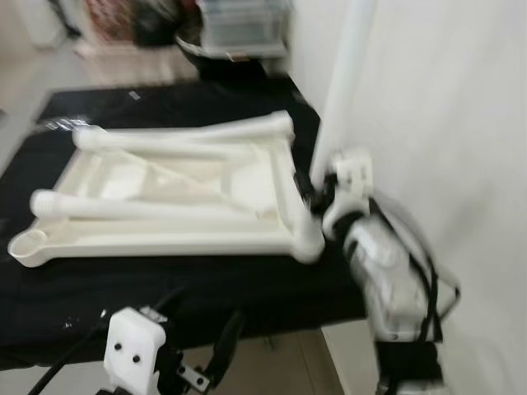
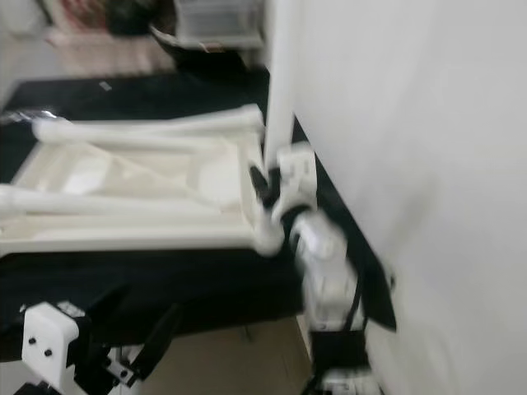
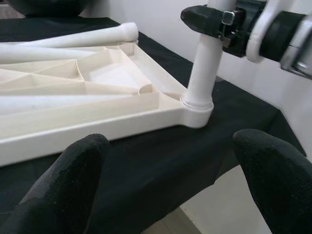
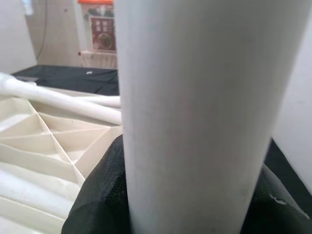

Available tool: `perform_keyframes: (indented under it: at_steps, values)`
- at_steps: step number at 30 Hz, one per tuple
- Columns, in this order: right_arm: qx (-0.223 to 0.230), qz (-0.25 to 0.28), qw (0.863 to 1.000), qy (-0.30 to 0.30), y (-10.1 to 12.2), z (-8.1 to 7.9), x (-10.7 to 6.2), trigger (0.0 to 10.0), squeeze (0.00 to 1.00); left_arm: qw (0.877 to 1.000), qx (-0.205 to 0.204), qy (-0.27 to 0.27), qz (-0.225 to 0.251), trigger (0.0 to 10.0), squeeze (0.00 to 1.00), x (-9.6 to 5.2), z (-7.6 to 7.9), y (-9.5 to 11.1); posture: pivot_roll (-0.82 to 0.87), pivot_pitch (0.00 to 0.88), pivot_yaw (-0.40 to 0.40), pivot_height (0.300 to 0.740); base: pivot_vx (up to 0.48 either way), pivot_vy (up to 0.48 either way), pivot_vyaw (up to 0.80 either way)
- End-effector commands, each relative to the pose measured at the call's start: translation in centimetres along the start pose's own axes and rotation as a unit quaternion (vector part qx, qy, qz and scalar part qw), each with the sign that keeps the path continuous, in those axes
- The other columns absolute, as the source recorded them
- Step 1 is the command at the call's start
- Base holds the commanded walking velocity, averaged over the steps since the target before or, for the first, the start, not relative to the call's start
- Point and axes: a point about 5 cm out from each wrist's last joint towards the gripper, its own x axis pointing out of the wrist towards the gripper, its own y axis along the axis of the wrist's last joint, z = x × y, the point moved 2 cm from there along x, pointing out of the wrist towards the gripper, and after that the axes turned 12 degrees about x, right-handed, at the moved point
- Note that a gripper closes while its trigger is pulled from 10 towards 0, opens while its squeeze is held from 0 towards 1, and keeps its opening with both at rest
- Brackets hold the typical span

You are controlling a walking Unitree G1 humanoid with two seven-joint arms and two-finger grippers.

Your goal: Building children table

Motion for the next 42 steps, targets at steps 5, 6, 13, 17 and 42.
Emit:
perform_keyframes:
  at_steps: [5,6,13,17,42]
  values:
    - [0.011,-0.103,0.993,0.058,-3.6,-3.3,0.3,10.0,0.00,1.000,-0.010,-0.001,-0.007,10.0,0.00,0.3,-0.1,-0.3,0.07,0.121,-0.033,0.740,0.000,0.000,0.00]
    - [0.011,-0.103,0.993,0.058,-3.6,-3.3,0.3,10.0,0.00,1.000,-0.010,-0.001,-0.007,10.0,0.00,0.3,-0.1,-0.3,0.07,0.121,-0.033,0.740,0.000,0.000,0.00]
    - [0.064,-0.072,0.983,0.154,-1.1,-4.6,1.2,10.0,0.13,1.000,-0.009,0.005,-0.007,10.0,0.00,0.4,-0.2,-0.4,0.07,0.109,-0.038,0.740,0.000,0.000,0.00]
    - [0.038,-0.067,0.951,0.300,1.2,-4.8,0.5,10.0,1.00,1.000,-0.008,0.006,-0.008,10.0,0.00,0.3,-0.3,-0.5,0.08,0.115,-0.039,0.740,0.000,0.000,0.00]
    - [-0.031,-0.131,0.838,0.530,4.7,-0.8,2.7,0.0,0.00,0.999,0.000,0.004,-0.033,10.0,0.00,-1.0,-0.1,-0.4,0.16,0.179,-0.036,0.740,0.000,0.000,0.00]
